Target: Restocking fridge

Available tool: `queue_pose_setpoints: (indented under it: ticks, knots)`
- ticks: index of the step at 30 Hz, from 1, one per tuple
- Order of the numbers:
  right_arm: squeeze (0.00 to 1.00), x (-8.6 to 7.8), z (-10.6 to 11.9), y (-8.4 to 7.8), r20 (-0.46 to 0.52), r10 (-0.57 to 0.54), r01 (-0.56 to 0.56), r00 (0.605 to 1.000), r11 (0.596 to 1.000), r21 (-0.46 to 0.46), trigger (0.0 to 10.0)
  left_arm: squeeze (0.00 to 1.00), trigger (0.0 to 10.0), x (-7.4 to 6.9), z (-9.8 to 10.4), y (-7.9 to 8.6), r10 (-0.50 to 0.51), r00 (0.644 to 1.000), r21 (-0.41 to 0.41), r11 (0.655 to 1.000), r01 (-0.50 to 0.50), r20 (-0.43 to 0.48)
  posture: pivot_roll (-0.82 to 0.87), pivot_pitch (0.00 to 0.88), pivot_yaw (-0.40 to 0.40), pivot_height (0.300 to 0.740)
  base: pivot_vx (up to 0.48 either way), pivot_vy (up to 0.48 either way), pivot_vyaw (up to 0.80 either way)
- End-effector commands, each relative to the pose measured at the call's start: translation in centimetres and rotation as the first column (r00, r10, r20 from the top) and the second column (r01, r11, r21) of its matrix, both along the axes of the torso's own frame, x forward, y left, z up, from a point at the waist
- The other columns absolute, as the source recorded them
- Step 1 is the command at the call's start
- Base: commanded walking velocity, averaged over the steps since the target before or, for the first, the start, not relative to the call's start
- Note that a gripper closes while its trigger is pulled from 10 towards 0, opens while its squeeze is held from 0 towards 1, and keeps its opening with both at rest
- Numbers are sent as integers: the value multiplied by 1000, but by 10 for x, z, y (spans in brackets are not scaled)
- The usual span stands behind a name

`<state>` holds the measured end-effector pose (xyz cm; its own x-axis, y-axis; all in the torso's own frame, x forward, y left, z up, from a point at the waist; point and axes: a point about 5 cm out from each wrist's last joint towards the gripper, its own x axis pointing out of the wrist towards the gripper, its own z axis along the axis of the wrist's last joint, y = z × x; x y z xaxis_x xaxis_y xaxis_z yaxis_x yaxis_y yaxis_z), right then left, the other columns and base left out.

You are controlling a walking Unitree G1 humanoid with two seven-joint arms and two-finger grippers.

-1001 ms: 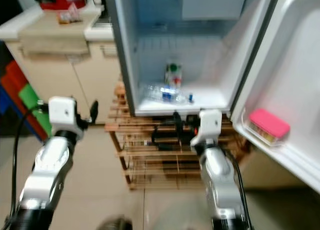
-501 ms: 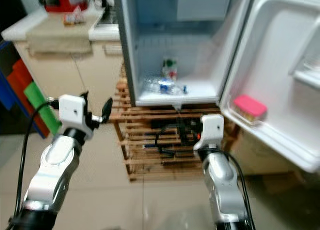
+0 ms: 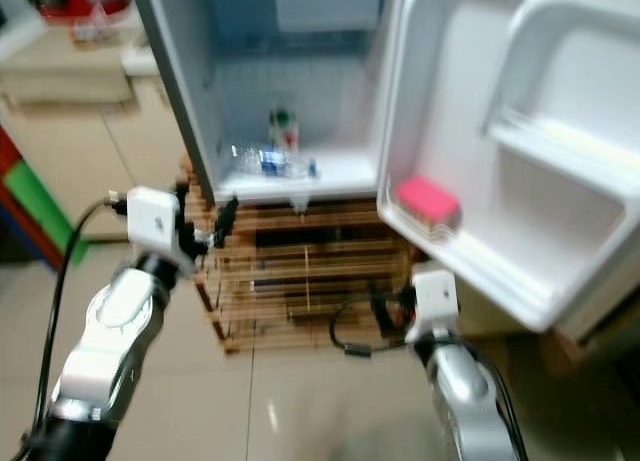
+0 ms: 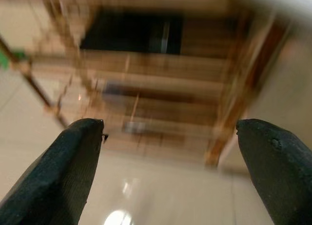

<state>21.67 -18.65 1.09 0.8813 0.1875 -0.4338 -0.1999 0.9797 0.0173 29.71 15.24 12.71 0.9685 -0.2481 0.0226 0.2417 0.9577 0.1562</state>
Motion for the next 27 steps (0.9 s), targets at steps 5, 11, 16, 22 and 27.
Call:
queue_pose_setpoints:
  ticks: [5, 11, 16, 22, 27]
  knots:
    - [0, -48, -56, -72, -344, -409, 376, 845, 913, -162, 10000, 0, 10000, 12, -66, 2, -95, 880, 185, 962, 202, -465, -108, 0, 81, 740, 0, 0, 0]
    - [0, -76, -58, -131, -332, -702, 636, 630, 711, -298, 10000, 0, 10000, 4, -79, -13, -205, 810, 230, 894, 383, -550, -129, 0, 93, 740, 0, 0, 0]
    - [0, -90, -45, -175, -282, -823, 743, 494, 567, -355, 10000, 0, 10000, -15, -121, 3, -149, 678, 295, 818, 494, -720, -139, 0, 86, 740, 0, 0, 0]
    - [0, -108, 9, -250, -69, -937, 826, 343, 336, -453, 10000, 0, 10000, -28, -137, 45, 0, 636, 525, 563, 638, -772, -143, 0, 77, 740, 0, 0, 0]
    - [0, -79, 50, -268, 103, -939, 913, 328, 288, -288, 10000, 0, 10000, -34, -145, 51, 22, 608, 524, 532, 665, -793, -149, 0, 82, 740, 0, 0, 0]
